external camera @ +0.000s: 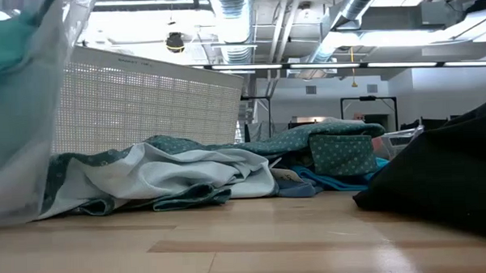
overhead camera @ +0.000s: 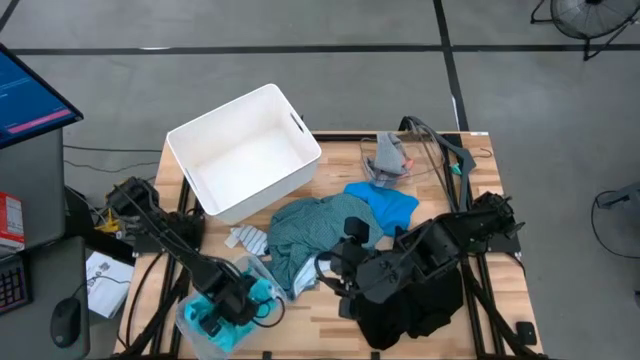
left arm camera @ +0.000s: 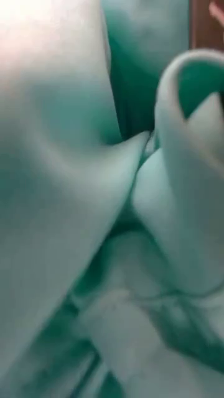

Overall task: Pick & Place Cloths
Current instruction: Put the light blue shorts into the bottom transparent bin

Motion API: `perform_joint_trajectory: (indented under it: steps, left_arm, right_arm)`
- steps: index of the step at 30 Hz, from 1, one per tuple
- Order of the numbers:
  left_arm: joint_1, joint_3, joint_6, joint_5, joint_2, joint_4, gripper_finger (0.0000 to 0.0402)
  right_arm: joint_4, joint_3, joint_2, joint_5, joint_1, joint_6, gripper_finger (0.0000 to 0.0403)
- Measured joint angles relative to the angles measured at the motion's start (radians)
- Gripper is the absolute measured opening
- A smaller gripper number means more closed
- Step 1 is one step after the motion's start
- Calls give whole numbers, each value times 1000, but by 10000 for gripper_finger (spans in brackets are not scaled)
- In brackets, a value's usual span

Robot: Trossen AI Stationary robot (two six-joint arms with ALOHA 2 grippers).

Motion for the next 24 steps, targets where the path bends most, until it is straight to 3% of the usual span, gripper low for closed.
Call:
perform_joint_trajectory:
  steps: [4,9,17,20,24]
  left_arm:
    - [4,-90,8,60,-52,74,32]
    - [27,-85,-138,148,-218,32,102]
    - [0,-46,-227,59,-506,-43,232]
    - [-16,-30,-307,33,-558,-57,254]
    - [-9,61,-369,1,-613,-45,251]
  right_arm:
    - [-6,0,0,2,-1,-11,179]
    - [-6,0,0,1,-13,-11,202]
    - [-5,0,0,-5,-23,-23,248]
    - [10,0,0,-20,-31,-26,249]
    - [26,0,0,-69,-46,-26,249]
